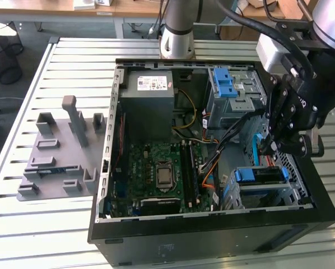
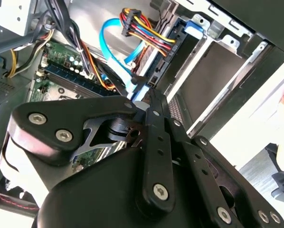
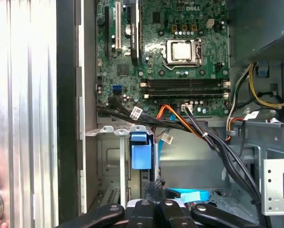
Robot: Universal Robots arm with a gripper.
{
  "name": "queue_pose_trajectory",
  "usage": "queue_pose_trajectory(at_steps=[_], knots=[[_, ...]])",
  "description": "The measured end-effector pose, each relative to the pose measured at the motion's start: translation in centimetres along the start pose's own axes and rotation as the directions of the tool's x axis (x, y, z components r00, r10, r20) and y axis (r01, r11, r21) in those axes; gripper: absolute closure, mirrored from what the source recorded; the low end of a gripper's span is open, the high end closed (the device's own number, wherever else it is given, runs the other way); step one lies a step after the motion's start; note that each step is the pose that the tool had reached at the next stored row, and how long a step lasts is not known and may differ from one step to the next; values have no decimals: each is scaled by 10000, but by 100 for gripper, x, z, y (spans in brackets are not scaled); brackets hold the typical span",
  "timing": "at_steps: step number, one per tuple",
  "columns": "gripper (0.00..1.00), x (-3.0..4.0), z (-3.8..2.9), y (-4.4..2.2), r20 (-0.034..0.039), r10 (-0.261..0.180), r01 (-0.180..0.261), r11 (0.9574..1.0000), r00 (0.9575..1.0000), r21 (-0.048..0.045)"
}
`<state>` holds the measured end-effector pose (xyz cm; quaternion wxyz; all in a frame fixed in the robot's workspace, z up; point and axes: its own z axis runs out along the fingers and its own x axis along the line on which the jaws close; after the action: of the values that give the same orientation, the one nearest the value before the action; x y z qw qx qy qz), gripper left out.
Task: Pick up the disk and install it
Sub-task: 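Insert the second disk wire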
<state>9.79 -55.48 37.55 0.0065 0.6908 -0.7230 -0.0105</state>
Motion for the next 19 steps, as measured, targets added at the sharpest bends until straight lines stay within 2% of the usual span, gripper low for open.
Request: queue_pose_trajectory(at_steps=[7,12,15,16,17,19], knots=[[89,-92,-87,8,-6,1,-1,10000,10000,0],[89,-140,-94,12,-21,1,-1,10000,10000,0],[89,-180,-93,14,-66,2,-2,10000,10000,3],[89,-184,-91,14,-90,2,-2,10000,10000,4],[83,-186,-87,14,-116,3,-3,10000,9999,7],[83,-191,-76,14,-186,5,-5,10000,9998,13]])
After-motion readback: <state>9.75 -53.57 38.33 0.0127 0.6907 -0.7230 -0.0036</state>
